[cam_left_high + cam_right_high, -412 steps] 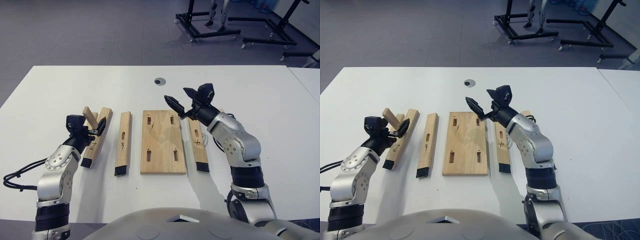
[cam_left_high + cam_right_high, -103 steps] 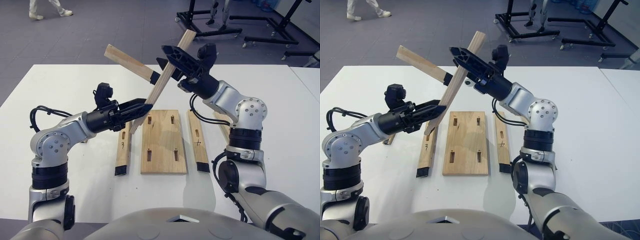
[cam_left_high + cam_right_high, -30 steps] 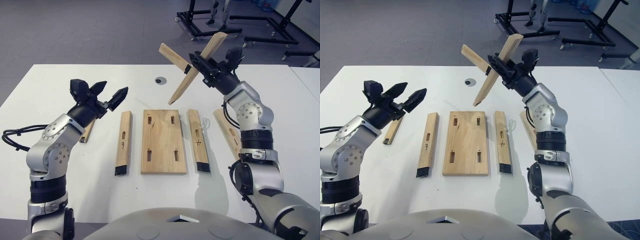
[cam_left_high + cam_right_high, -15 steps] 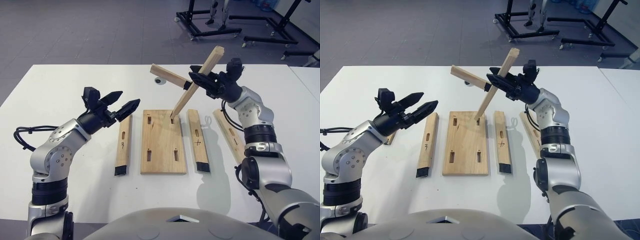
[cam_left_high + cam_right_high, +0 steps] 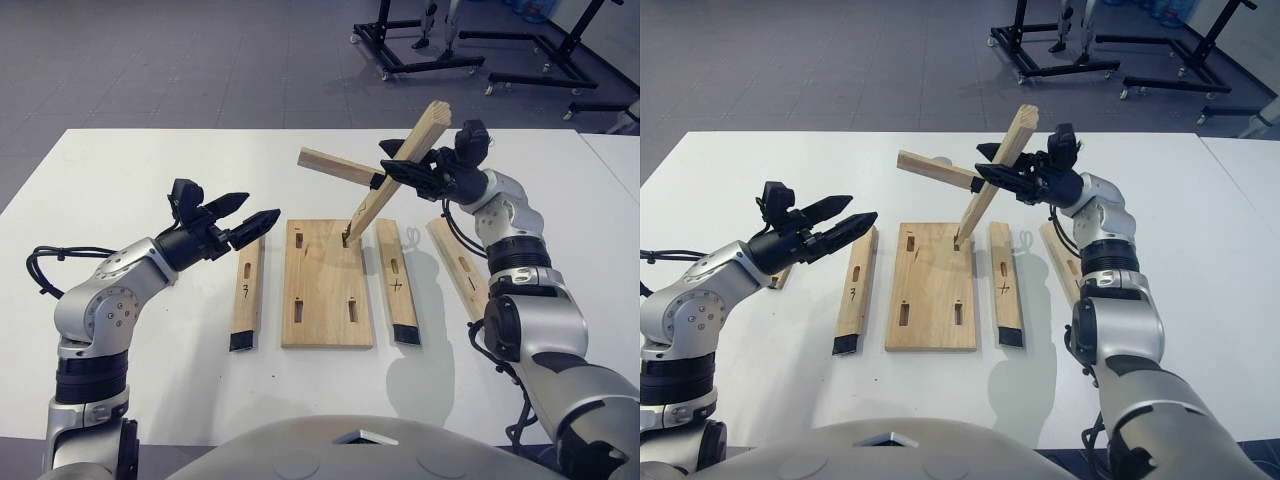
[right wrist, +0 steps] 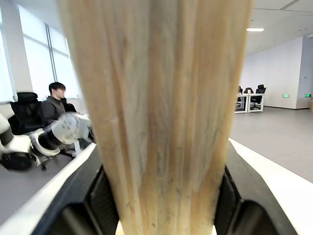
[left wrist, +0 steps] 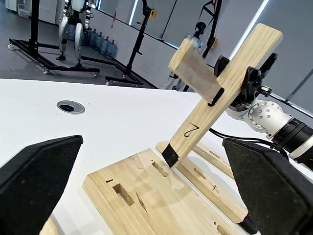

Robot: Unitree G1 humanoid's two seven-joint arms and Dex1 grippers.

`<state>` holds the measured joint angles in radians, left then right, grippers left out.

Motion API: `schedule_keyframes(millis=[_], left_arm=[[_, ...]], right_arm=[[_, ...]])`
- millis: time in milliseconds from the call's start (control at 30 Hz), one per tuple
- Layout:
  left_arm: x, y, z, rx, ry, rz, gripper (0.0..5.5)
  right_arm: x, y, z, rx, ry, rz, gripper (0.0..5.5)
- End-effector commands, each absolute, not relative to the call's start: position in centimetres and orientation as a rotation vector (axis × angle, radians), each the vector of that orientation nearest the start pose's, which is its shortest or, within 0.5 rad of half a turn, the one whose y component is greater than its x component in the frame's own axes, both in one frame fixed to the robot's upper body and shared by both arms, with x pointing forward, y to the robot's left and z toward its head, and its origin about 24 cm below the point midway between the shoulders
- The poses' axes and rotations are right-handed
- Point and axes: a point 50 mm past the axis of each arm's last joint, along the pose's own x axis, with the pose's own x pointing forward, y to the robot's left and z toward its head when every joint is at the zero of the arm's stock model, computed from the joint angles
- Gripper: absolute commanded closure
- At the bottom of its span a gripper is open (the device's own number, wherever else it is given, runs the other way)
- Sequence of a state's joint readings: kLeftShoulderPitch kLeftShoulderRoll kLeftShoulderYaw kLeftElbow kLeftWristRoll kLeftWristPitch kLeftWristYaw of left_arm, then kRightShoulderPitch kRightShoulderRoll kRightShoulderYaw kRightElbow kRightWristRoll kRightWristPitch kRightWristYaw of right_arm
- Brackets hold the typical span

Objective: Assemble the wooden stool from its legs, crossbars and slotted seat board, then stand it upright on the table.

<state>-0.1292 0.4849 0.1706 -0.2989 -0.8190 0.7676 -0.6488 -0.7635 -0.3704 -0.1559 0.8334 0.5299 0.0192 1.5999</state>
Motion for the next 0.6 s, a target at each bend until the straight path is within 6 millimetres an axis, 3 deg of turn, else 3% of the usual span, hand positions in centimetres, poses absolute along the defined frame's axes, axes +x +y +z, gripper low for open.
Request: schedule_keyframes(millis=[33, 200, 333, 433, 600], left_arm=[[24.6, 18.6, 11.9, -0.336, 0.244, -0.862, 0.26], [24.2, 18.4, 11.9, -0.330, 0.265, -0.871, 0.26], [22.3, 17.4, 12.2, -0.265, 0.300, -0.953, 0.26], [21.4, 17.2, 12.0, -0.248, 0.331, -0.983, 0.26], [21.5, 17.1, 11.9, -0.276, 0.347, -0.981, 0.26]], right_arm=[[33.8, -18.7, 12.5, 0.177, -0.232, 1.391, 3.43], [34.0, -18.2, 12.6, 0.222, -0.275, 1.380, 3.43], [34.0, -18.2, 13.2, 0.260, -0.308, 1.380, 3.43], [33.8, -18.2, 12.8, 0.268, -0.291, 1.390, 3.43], [33.3, -18.3, 11.8, 0.285, -0.244, 1.404, 3.43]])
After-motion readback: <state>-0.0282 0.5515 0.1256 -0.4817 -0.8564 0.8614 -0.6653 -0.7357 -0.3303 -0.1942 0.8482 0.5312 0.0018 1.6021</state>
